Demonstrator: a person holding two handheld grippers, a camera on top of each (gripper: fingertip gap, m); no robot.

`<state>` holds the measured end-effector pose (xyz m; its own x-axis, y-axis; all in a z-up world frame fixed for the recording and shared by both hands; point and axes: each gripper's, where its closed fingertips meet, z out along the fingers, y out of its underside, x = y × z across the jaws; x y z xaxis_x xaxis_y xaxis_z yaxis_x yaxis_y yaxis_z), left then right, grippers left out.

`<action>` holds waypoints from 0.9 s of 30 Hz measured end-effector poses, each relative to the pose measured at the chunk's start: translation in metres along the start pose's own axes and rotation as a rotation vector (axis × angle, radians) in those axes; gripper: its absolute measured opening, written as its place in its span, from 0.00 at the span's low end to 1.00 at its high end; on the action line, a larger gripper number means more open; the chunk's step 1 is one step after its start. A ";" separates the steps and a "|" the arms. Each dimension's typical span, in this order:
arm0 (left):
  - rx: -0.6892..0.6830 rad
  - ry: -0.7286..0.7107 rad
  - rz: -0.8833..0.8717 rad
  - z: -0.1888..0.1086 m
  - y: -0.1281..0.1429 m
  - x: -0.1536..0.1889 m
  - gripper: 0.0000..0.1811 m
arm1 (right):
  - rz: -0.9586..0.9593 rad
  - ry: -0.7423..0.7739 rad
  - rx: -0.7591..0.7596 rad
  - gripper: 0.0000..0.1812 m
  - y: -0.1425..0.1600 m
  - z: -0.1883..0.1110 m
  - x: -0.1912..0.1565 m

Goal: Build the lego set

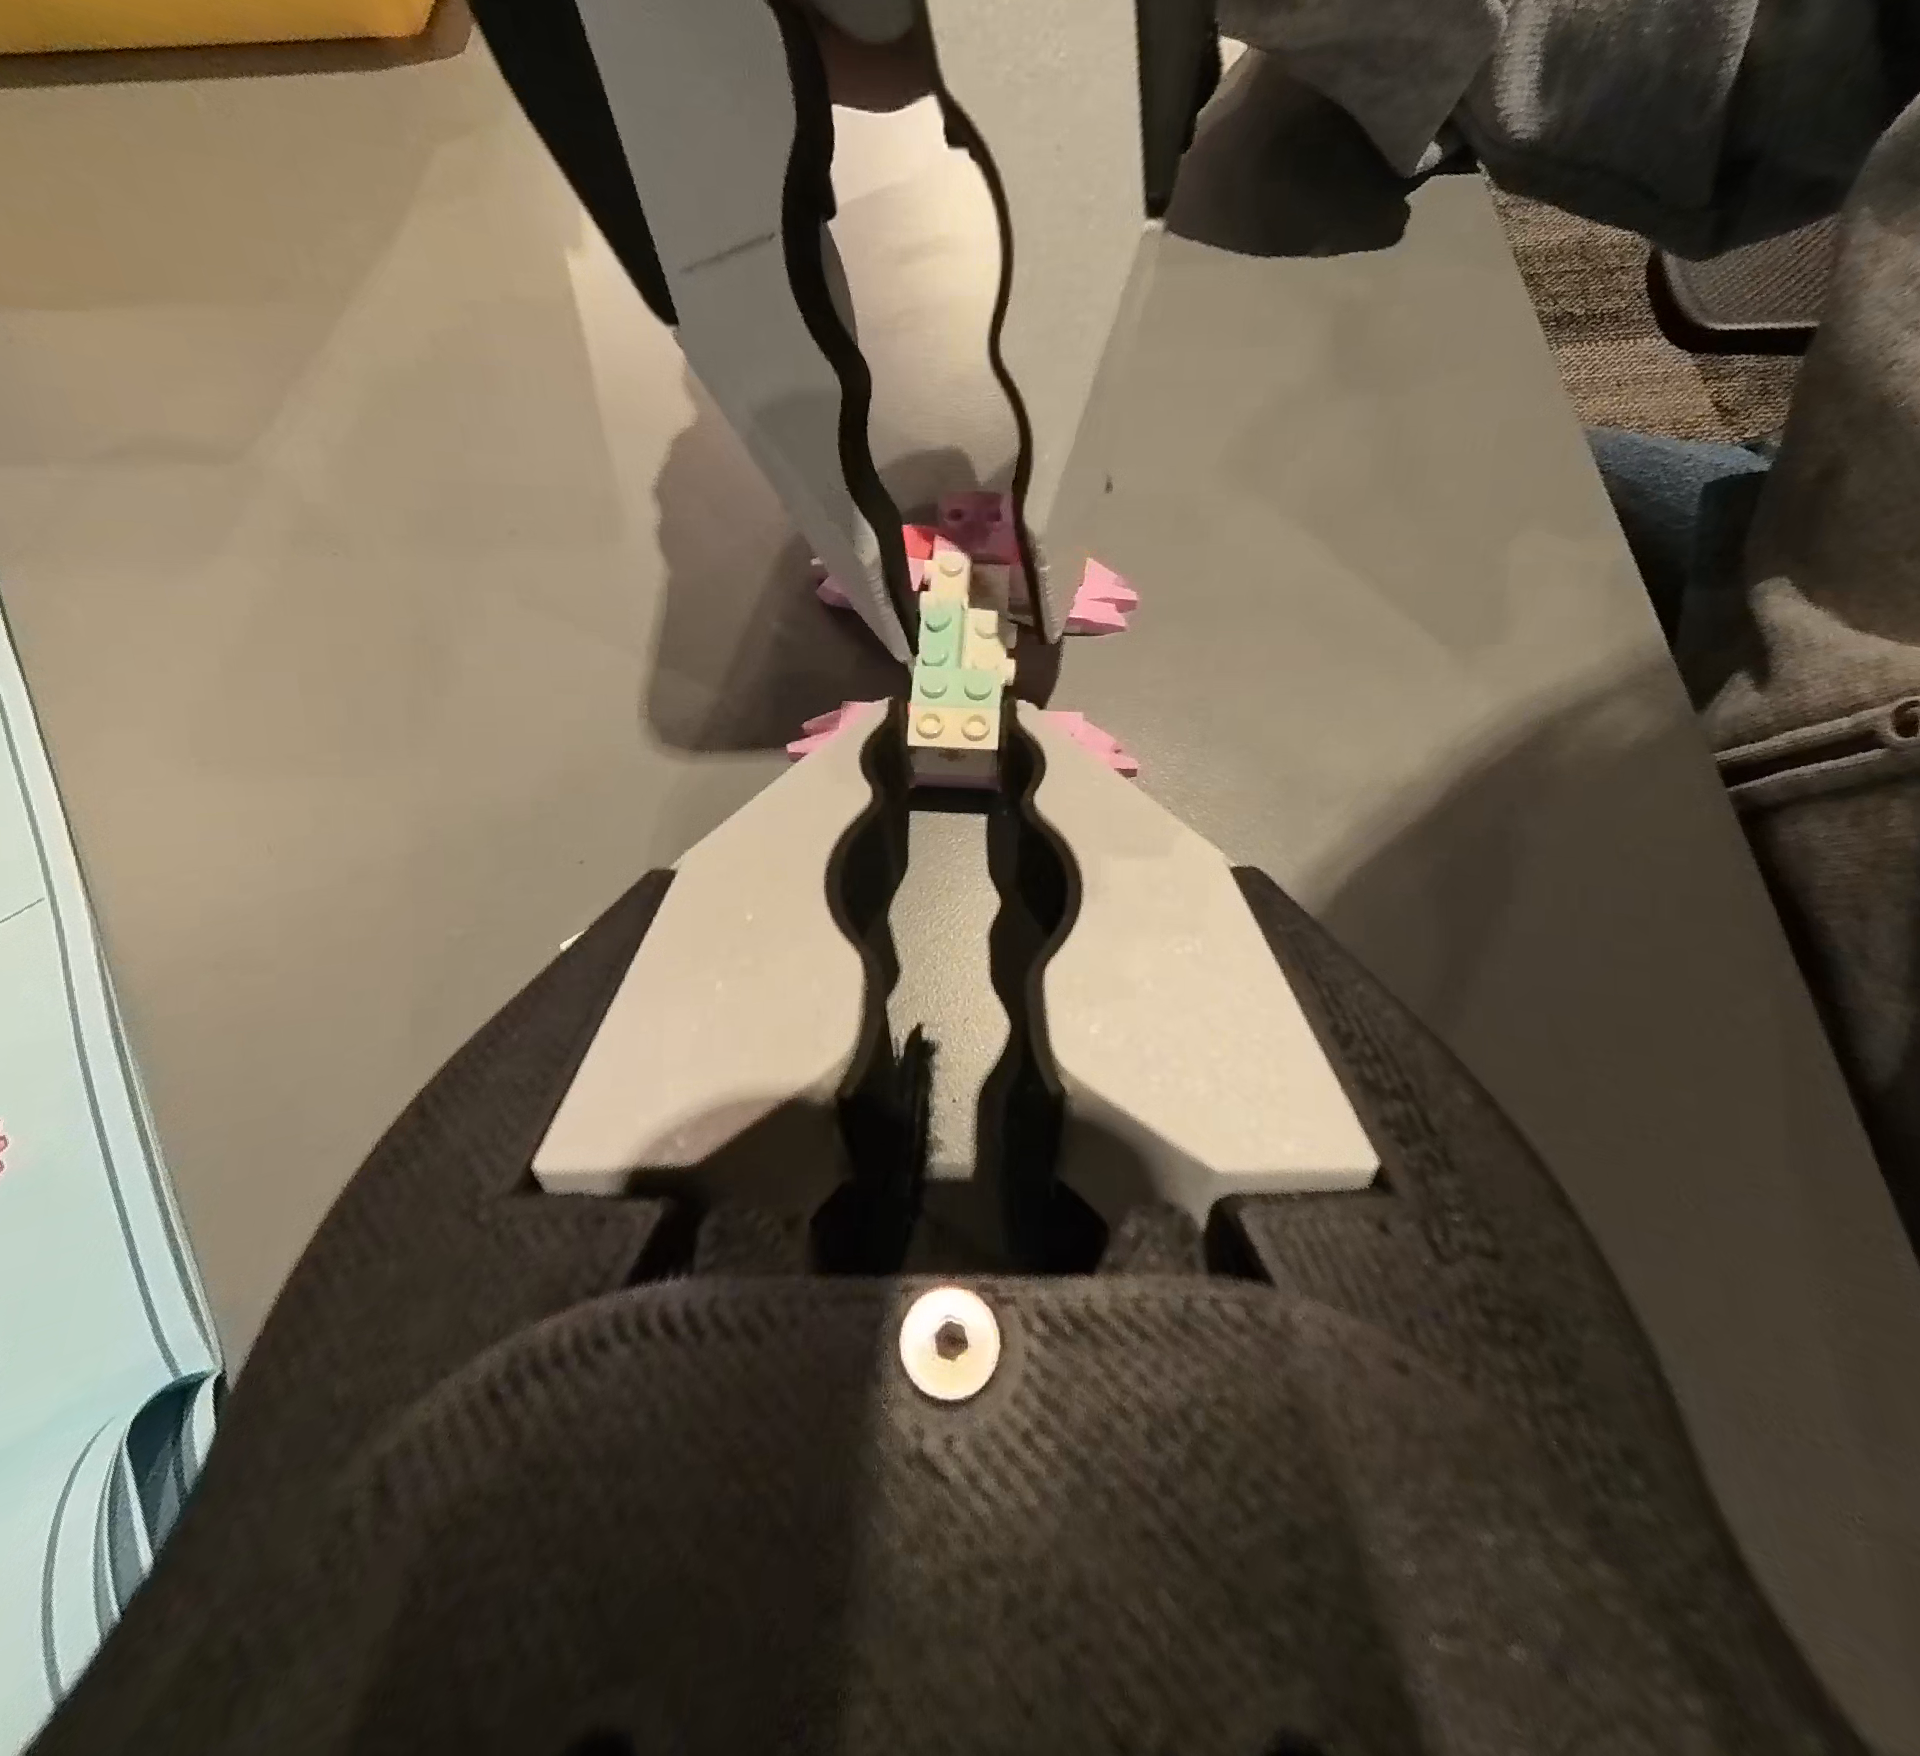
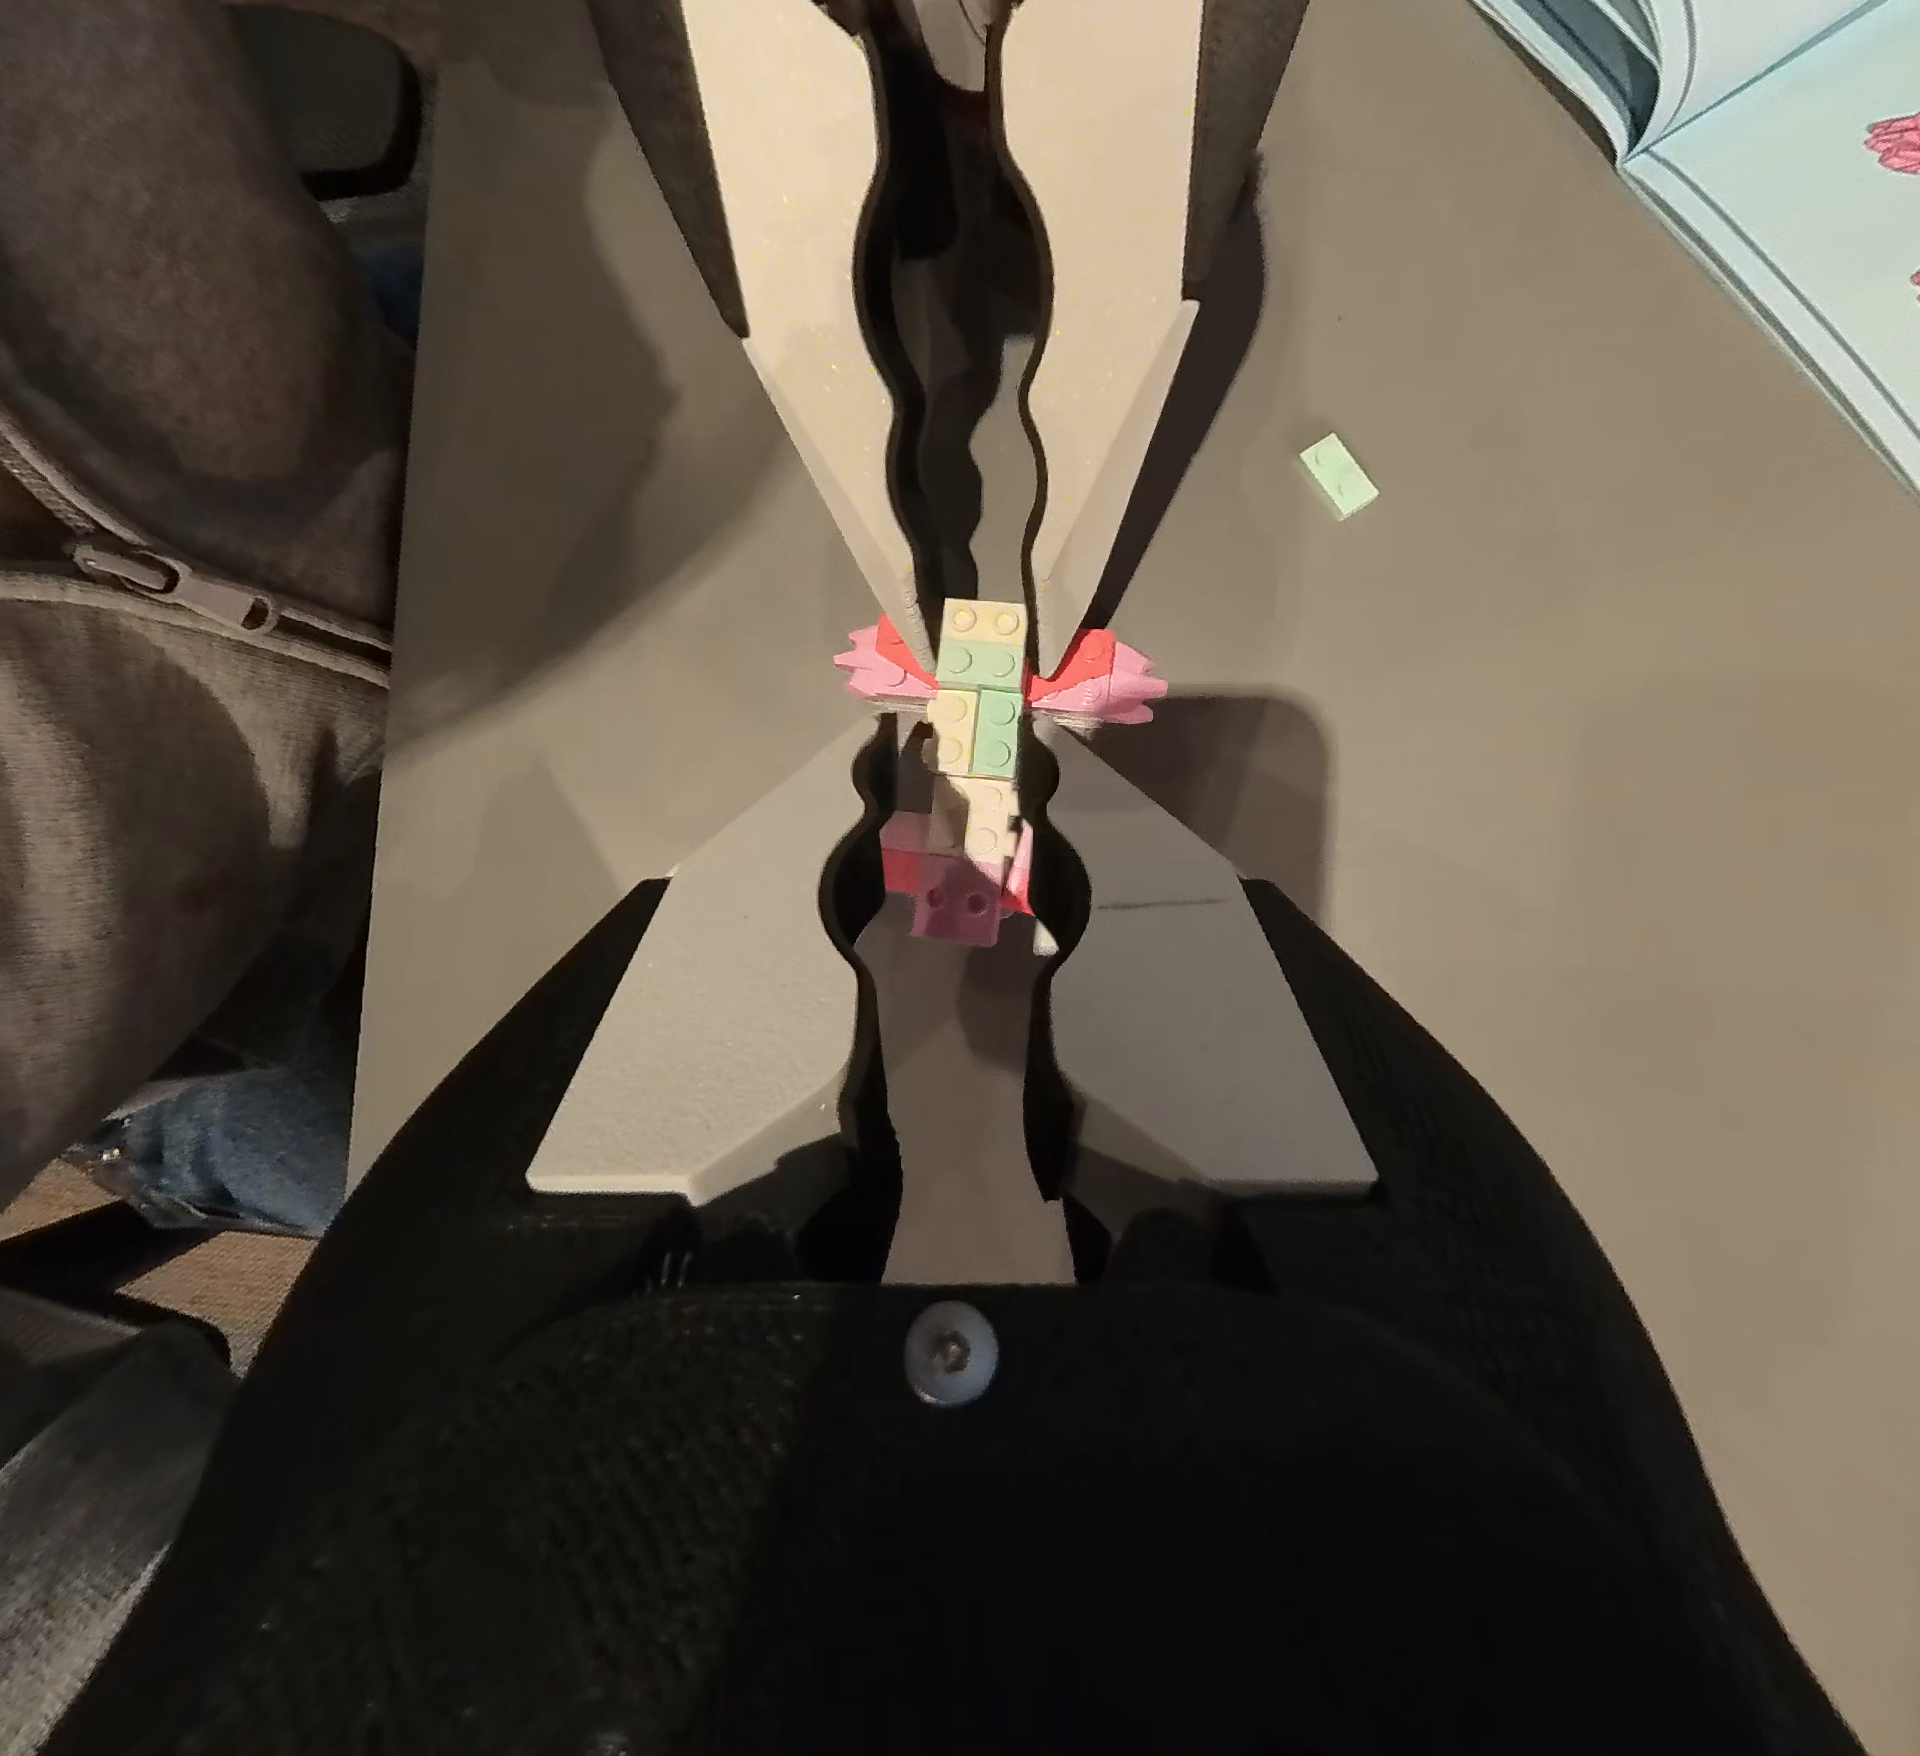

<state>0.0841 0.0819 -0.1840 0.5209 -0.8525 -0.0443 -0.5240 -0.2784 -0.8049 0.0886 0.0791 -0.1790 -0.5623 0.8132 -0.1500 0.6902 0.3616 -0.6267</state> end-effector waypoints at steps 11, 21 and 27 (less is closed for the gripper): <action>0.020 -0.043 -0.022 -0.003 -0.002 -0.008 0.09 | -0.099 0.137 0.089 0.30 -0.012 -0.009 0.011; 0.044 -0.127 -0.143 -0.009 0.001 -0.030 0.09 | -0.621 0.697 -0.021 0.26 -0.010 0.000 0.035; 0.077 -0.130 -0.234 -0.013 0.000 -0.037 0.09 | -0.628 0.768 -0.023 0.25 -0.011 -0.001 0.040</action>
<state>0.0566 0.1076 -0.1744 0.7062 -0.7038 0.0768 -0.3292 -0.4224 -0.8445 0.0587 0.1079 -0.1777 -0.3866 0.5427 0.7456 0.3815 0.8302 -0.4065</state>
